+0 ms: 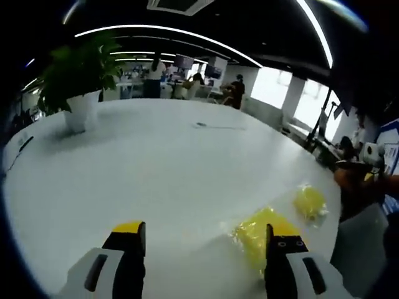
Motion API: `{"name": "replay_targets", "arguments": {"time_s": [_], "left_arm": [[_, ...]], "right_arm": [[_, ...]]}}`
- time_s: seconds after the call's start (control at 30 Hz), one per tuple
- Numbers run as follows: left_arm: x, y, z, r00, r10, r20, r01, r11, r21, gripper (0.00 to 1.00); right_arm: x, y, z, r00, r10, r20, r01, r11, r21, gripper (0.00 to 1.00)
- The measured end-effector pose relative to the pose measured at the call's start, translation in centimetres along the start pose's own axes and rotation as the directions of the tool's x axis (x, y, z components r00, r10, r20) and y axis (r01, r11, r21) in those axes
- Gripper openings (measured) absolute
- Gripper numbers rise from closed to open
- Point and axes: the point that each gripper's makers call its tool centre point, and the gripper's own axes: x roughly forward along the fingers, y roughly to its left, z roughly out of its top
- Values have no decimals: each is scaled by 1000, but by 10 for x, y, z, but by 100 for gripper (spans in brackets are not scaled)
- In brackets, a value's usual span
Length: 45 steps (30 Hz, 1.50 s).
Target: Compare the silicone blocks by pressing each to a similar depth, holding the contact briefly, and releasing to observe deformation and rebound differences across the visible hardness samples.
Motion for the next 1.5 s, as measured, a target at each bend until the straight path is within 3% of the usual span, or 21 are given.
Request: {"name": "replay_targets", "arguments": {"time_s": [0.27,0.43,0.5,0.6,0.67,0.7,0.8,0.87,0.97,1.03,1.3,1.5], "left_arm": [[-20,-4,0,1000,-3,20,3,1000,14,100],[-36,-10,3,999,7,32,-8,1000,20,100],[-45,-14,7,998,9,62,-12,999,41,100],[-60,-20,12,994,13,105,-13,1000,5,100],[-66,-26,11,993,-6,120,8,1000,-19,100],[-69,-35,9,990,-48,136,53,998,-32,100],[-79,-39,3,991,-39,131,41,999,-12,100],[-85,-40,2,990,-31,139,33,999,-14,100],[-100,-41,7,986,-5,168,10,1000,-29,100],[-108,-46,5,986,-27,163,31,999,-22,100],[-123,-48,2,987,-7,158,5,1000,13,100],[-125,-49,11,982,4,189,-7,1000,14,100]], "right_arm": [[3,-1,0,1000,1,-4,-1,1000,-18,96],[2,0,-4,1000,13,-9,-13,1000,-25,96],[1,-2,-9,1000,5,-22,-5,999,-33,96],[0,-4,-13,999,-4,-34,3,999,-36,96],[-1,-6,-14,999,-14,-33,13,999,-35,96],[-2,-6,-14,999,-16,-32,15,999,-32,96],[-1,-8,-13,1000,-22,-16,22,999,-23,96],[-1,-8,-8,1000,-23,16,24,998,-61,96],[0,-7,-10,1000,-26,-6,26,998,-54,96],[0,-6,-10,1000,-26,-6,26,998,-51,96],[-2,0,-9,1000,-23,-10,23,998,-60,96],[-7,-1,-12,999,-32,-20,31,998,-49,96]]}}
